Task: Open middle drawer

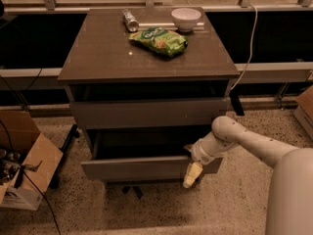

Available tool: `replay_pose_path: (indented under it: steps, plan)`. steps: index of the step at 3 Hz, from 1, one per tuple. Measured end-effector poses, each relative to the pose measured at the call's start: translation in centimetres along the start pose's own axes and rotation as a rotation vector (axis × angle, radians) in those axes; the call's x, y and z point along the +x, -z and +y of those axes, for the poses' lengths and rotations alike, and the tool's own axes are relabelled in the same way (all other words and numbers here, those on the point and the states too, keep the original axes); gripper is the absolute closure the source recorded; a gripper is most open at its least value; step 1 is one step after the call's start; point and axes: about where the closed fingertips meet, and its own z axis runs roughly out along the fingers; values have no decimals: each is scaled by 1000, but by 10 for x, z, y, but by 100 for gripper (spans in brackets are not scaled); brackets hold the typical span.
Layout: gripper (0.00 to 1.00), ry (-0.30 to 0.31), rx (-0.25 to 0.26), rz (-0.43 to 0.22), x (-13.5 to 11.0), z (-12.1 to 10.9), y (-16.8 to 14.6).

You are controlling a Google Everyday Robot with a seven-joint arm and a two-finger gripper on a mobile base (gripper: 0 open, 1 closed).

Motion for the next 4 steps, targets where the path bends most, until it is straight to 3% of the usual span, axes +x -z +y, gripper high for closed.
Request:
replay_pose_path:
  steps: [3,4]
  plan:
    - [65,-49,-37,4,18,25,0]
    - [45,-94,-46,8,28,57,5]
